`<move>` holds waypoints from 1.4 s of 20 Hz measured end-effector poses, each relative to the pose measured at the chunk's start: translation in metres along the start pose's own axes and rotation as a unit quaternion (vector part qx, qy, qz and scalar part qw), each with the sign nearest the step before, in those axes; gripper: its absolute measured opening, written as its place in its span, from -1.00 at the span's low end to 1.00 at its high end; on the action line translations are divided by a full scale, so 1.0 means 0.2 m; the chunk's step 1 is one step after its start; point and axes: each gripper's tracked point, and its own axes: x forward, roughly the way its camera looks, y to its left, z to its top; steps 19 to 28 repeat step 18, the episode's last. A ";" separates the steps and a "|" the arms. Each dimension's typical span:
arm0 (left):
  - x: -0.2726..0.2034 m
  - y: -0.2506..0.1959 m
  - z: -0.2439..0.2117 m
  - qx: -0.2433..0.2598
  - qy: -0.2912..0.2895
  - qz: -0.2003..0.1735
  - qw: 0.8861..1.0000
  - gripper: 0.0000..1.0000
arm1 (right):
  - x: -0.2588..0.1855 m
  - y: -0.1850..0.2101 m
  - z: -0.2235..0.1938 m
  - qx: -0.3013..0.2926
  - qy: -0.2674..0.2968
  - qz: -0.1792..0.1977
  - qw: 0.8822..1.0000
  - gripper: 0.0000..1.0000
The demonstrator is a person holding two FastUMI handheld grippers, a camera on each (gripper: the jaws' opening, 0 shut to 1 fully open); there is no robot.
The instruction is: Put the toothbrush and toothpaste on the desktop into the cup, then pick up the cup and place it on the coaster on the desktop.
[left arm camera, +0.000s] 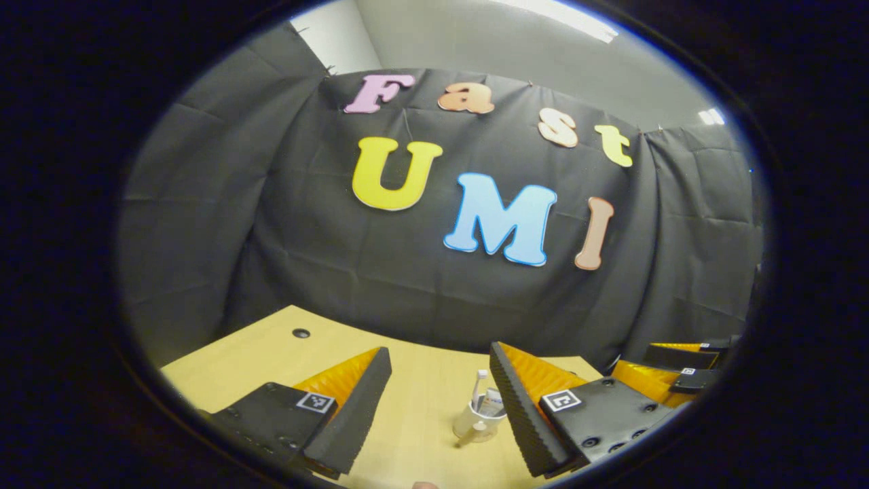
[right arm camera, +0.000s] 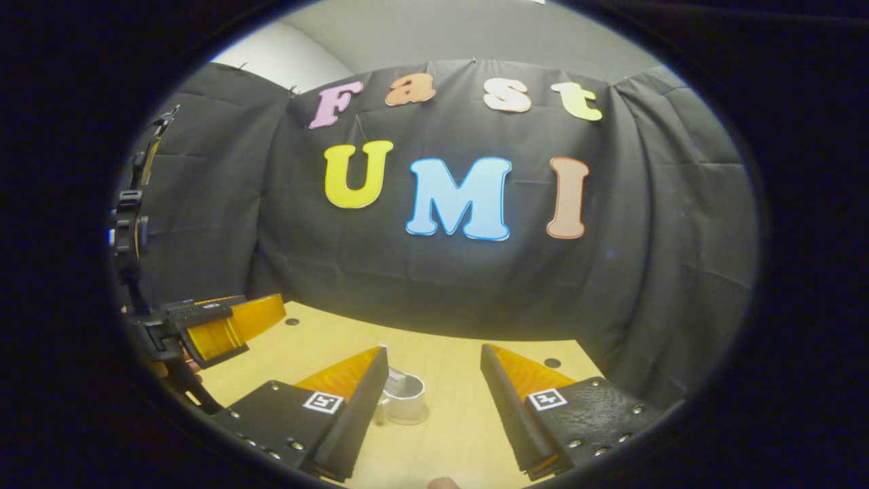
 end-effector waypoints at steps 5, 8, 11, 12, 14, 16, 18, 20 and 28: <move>-0.04 0.06 0.01 0.026 -0.003 -0.005 1.000 0.89 | -0.05 0.01 0.05 0.007 -0.023 -0.016 1.000 0.66; -0.04 0.06 0.02 0.037 -0.002 -0.014 0.999 0.89 | -0.07 0.01 0.05 0.010 -0.025 -0.024 0.999 0.66; -0.04 0.06 0.03 0.046 -0.004 -0.021 0.999 0.89 | -0.08 0.01 0.06 0.012 -0.026 -0.031 0.999 0.66; -0.04 0.06 0.03 0.048 -0.004 -0.023 0.999 0.89 | -0.08 0.01 0.06 0.012 -0.026 -0.033 0.999 0.66; -0.03 0.05 0.03 0.051 -0.005 -0.027 0.998 0.89 | -0.09 0.01 0.06 0.013 -0.026 -0.037 0.999 0.66; -0.04 0.05 0.03 0.055 -0.005 -0.028 0.998 0.89 | -0.08 0.00 0.07 0.014 -0.029 -0.040 0.999 0.66; -0.05 0.04 0.03 0.061 -0.004 -0.028 0.998 0.89 | -0.08 0.00 0.07 0.014 -0.030 -0.041 0.999 0.66; -0.05 0.04 0.03 0.061 -0.004 -0.028 0.998 0.89 | -0.08 0.00 0.07 0.014 -0.030 -0.041 0.999 0.66; -0.05 0.04 0.03 0.061 -0.004 -0.028 0.998 0.89 | -0.08 0.00 0.07 0.014 -0.030 -0.041 0.999 0.66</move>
